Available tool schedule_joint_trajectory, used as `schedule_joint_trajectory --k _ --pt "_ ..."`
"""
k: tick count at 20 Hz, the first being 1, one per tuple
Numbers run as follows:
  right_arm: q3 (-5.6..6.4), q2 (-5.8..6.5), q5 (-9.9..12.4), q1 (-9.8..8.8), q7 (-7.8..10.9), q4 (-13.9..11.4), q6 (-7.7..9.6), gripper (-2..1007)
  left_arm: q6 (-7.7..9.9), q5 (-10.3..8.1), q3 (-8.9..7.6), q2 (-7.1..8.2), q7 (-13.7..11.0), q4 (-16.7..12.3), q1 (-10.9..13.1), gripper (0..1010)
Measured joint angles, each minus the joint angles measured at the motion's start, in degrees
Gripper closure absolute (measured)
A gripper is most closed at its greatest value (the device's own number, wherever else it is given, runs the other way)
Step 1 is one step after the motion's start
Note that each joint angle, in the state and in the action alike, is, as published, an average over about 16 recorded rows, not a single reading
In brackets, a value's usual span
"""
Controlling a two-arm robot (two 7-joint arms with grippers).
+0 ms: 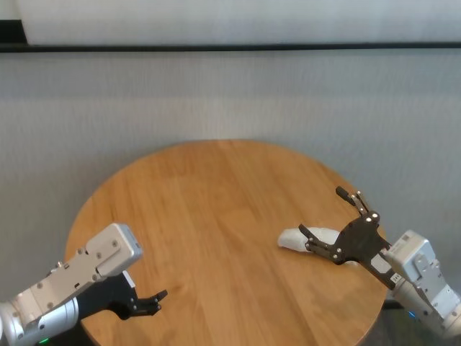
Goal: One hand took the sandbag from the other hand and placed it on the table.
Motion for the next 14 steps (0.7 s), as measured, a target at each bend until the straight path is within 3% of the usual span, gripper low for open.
schedule_joint_trajectory --k 7,14 --pt "0.15 0.07 1.67 -1.49 1.89 -2.63 -0.42 0 0.00 0.00 0.00 0.00 0.00 0.00 0.00 10" --pt "-0.27 0.24 1.03 -2.47 2.09 -4.25 -1.47 0 0.00 0.00 0.00 0.00 0.00 0.00 0.00 10"
